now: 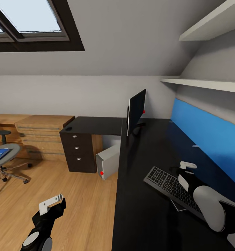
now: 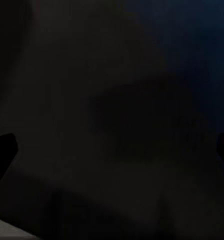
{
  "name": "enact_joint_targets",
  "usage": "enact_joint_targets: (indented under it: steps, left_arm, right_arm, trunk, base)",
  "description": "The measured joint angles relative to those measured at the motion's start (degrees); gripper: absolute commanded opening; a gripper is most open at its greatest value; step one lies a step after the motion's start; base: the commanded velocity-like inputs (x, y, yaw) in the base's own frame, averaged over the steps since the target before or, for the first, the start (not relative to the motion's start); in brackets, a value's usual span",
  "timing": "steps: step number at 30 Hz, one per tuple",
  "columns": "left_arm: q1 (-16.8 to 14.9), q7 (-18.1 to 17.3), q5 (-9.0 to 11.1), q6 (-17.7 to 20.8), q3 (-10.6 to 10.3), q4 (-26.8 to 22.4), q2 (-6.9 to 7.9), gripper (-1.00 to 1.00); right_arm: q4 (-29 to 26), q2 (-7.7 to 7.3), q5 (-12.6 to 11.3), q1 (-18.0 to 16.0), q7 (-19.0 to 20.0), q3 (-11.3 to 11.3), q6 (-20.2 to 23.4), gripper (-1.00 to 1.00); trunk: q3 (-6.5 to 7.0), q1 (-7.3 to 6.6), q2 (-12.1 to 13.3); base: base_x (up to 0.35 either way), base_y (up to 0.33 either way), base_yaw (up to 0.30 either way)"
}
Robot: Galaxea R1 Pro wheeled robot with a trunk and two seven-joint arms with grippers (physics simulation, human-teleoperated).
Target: In the bedroom, organize the workspace by keeping the computer under the desk, ensuring the monitor is on the desk, placing the keyboard on the desk next to the monitor, placing the mouse on the desk next to the keyboard, moving the folder from the swivel chair onto the desk next to the mouse, stacking the notebook on top of the folder with the pen on top of the notebook, and positioning the swivel chair next to the desk.
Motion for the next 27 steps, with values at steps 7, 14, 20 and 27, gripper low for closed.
enact_joint_targets:
  steps: [7,14,20,27]
  left_arm:
    - [0.00,0.03,0.01,-0.03,-0.04,-0.01,-0.02,1.00]
    - [0.00,0.03,0.01,0.00,-0.17,0.00,-0.07,1.00]
    - [0.00,0.03,0.00,0.04,-0.19,0.00,-0.05,1.00]
    - [0.00,0.03,0.00,0.06,-0.19,0.02,-0.06,1.00]
  right_arm:
    - [-0.05,0.00,-0.01,0.00,-0.01,-0.01,0.35,1.00]
    - [-0.08,0.00,-0.03,0.00,-0.04,-0.04,0.40,1.00]
    - [-0.09,0.00,-0.03,0.00,-0.09,-0.04,0.45,1.00]
    - [-0.09,0.00,-0.03,0.00,-0.10,-0.04,0.46,1.00]
  trunk:
    - [-0.71,0.87,-1.59]
    - [-1.97,2.41,-4.40]
    - [-2.33,2.86,-5.22]
    - [-2.33,2.86,-5.22]
  base:
    - [0.000,0.000,0.000]
    - [0.000,0.000,0.000]
    - [0.000,0.000,0.000]
    - [0.000,0.000,0.000]
